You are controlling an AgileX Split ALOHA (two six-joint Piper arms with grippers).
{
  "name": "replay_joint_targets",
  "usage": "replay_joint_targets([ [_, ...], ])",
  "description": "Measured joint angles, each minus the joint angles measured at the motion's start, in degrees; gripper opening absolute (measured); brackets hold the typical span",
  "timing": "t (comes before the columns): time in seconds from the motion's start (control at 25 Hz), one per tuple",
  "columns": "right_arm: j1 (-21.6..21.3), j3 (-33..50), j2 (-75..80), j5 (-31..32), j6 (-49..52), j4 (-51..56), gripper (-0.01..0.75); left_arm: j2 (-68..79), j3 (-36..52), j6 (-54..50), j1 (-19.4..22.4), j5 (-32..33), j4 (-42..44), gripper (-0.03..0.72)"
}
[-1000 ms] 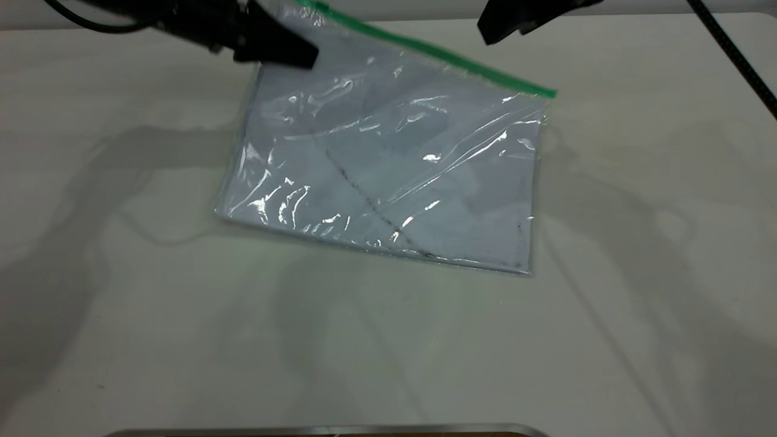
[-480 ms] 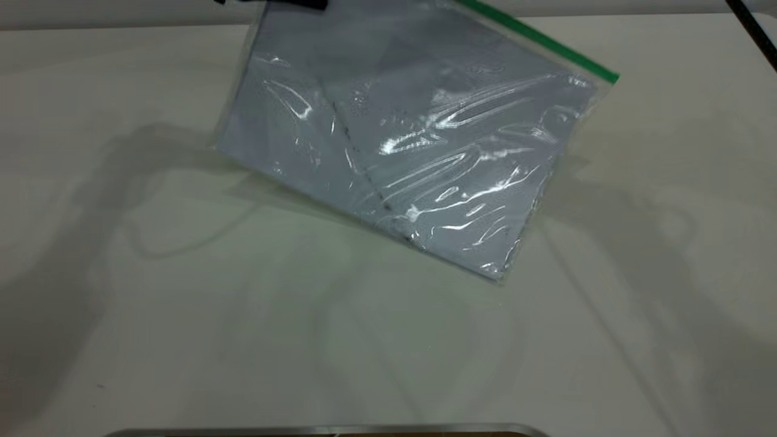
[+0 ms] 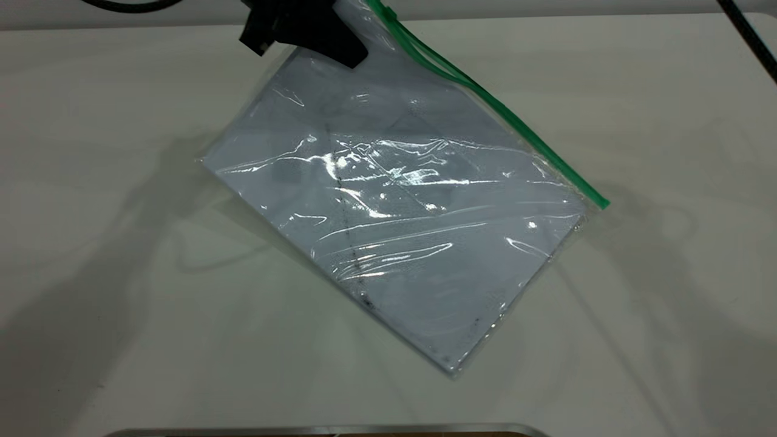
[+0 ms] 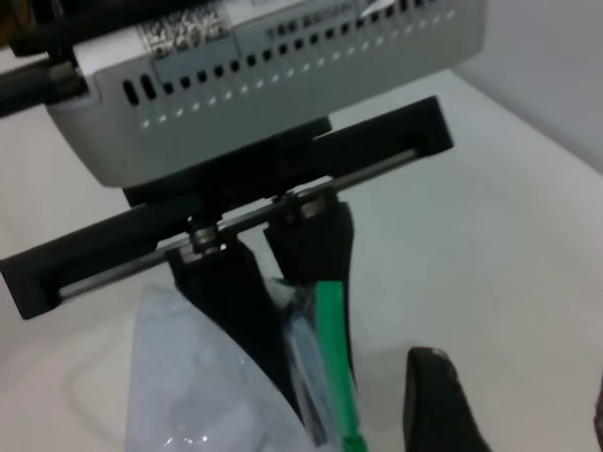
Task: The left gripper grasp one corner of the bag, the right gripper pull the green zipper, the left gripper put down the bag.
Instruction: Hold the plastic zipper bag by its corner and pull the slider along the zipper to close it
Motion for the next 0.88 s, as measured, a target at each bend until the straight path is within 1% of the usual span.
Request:
replay_joint_targets([
  [0.2,0.0,0.0,0.1,1.8,1.3,-0.4,0.439,0.0,-0.3,0.7,-0.6,-0.2,0.0,0.055],
  [0.48,0.0,0.0,0.2,3.1,8.9,-9.0,0.438,0.0,-1.6,1.0,-0.6,-1.2,-1.1,0.055],
  [0.72,0.0,0.0,0.2,2.1,9.2,-8.9,0.438,0.0,-1.7,1.0,-0.7,-1.4,-1.1,0.055],
  [0.88,0.0,0.0,1.9,1.9,9.2,-8.4,0.438,0.0,-1.7,1.0,-1.5,-1.7,-1.1,0.055],
])
